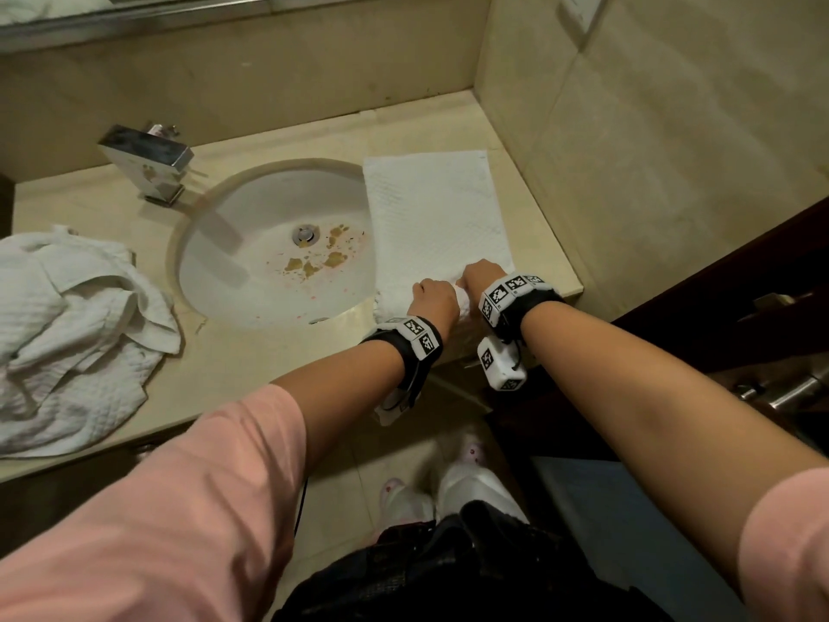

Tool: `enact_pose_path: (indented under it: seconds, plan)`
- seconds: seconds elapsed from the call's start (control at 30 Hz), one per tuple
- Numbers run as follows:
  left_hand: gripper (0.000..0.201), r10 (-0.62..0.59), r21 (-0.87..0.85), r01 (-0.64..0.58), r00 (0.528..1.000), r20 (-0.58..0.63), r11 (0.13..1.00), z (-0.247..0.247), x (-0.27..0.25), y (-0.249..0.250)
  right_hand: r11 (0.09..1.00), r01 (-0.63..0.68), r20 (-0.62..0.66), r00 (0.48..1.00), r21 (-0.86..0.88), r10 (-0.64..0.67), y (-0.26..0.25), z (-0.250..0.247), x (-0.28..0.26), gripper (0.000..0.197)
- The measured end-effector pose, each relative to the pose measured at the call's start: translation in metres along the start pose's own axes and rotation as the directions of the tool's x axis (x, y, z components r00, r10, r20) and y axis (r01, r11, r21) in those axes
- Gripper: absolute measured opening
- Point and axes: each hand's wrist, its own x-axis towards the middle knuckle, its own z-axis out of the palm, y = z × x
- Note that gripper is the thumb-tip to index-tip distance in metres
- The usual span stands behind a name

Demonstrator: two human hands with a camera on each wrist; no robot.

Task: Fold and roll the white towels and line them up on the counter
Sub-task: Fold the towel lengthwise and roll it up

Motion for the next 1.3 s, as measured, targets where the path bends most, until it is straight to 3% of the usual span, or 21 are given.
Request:
enact_pose_path:
  seconds: [0.07,0.13,0.2,0.3,0.43,0.63,0.7,0.83,0.93,1.1,1.3]
  plan:
    - [0.028,-0.008,-0.046,0.008,1.000,-0.003,0.999,-0.002,0.004,-0.005,0.999,-0.016,-0.011,1.000,0.031,0.016,0.001,-0.002,0.006,0.020]
    - [0.028,-0.007,-0.076,0.007,1.000,0.001,0.997,-0.004,0.009,-0.009,1.000,-0.013,0.027,1.000,-0.004,0.013,0.000,-0.009,0.009,0.015]
    - [0.028,-0.003,-0.112,0.004,1.000,0.013,0.994,-0.005,0.013,-0.013,1.000,0.007,0.092,0.996,-0.031,-0.004,0.002,-0.015,0.015,0.024]
    - [0.030,0.027,-0.152,-0.022,0.999,0.027,0.988,-0.006,0.014,-0.018,0.999,0.037,0.171,0.985,-0.015,-0.034,0.009,-0.023,0.021,0.013]
    - [0.038,0.077,-0.207,-0.064,0.996,0.055,0.976,-0.003,0.015,-0.021,0.998,0.029,0.224,0.974,-0.057,-0.015,0.016,-0.015,0.044,0.044]
    - [0.043,0.101,-0.256,-0.073,0.990,0.101,0.964,-0.006,0.015,-0.024,0.991,0.084,0.217,0.974,-0.102,-0.060,0.024,0.009,0.079,0.051]
    - [0.046,0.129,-0.265,-0.091,0.983,0.132,0.960,-0.010,0.015,-0.026,0.993,0.075,0.191,0.980,-0.095,-0.056,0.028,0.013,0.076,0.050]
    - [0.051,0.167,-0.283,-0.102,0.962,0.218,0.954,-0.015,0.013,-0.027,0.995,0.021,0.125,0.992,-0.098,-0.009,0.017,-0.010,-0.003,0.044]
    - [0.049,0.184,-0.294,-0.102,0.946,0.267,0.950,-0.018,0.012,-0.025,1.000,0.016,0.106,0.994,0.000,-0.016,0.011,-0.007,-0.031,0.036]
    - [0.050,0.193,-0.320,-0.076,0.915,0.354,0.944,-0.027,0.015,-0.029,0.997,0.069,-0.099,0.993,-0.023,-0.071,0.010,0.025,-0.037,0.085]
    - [0.052,0.159,-0.322,-0.026,0.905,0.395,0.946,-0.031,0.021,-0.033,0.986,0.146,-0.311,0.936,-0.083,-0.165,0.014,0.047,-0.043,0.090]
